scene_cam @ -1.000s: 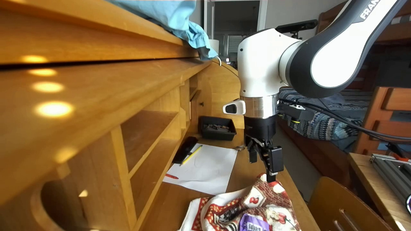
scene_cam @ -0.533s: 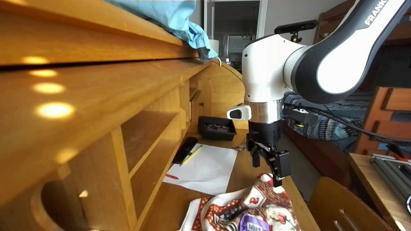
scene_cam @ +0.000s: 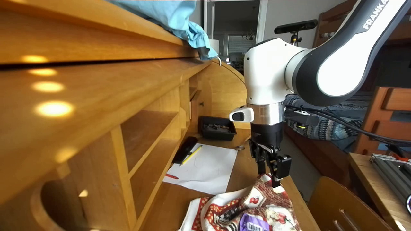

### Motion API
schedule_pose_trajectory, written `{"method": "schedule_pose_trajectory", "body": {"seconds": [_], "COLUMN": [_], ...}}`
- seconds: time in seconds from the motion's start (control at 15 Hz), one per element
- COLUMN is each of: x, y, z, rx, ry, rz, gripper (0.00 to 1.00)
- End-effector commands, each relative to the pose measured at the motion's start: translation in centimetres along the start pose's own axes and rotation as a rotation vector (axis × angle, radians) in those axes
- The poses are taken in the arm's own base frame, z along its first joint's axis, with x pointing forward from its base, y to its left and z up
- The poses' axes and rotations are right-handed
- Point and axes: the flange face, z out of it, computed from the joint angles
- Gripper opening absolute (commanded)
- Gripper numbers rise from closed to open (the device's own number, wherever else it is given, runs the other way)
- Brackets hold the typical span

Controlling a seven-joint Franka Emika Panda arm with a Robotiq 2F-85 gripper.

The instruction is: Put the purple object on the cloth then move the cloth to the right and cover the purple object

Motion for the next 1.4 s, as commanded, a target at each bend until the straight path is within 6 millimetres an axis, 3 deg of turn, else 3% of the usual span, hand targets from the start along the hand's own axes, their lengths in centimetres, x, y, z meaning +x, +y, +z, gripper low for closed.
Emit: {"method": "schedule_pose_trajectory", "body": {"seconds": [0.0, 0.33, 0.67, 0.73, 0.87, 1.33], "x": [-0.7, -2.1, -2.7, -2.8, -2.8, -1.4], "y": [1.6, 4.3, 5.5, 5.6, 5.5, 4.8], "z": [0.4, 0.7, 0.5, 0.3, -0.1, -0.5], "rx": [0.006, 0.024, 0.03, 0.036, 0.045, 0.071], "ry": [0.028, 0.037, 0.048, 0.05, 0.059, 0.061], "rz": [0.05, 0.128, 0.175, 0.179, 0.188, 0.19], "gripper": [0.33, 0.0, 0.01, 0.26, 0.28, 0.74]}}
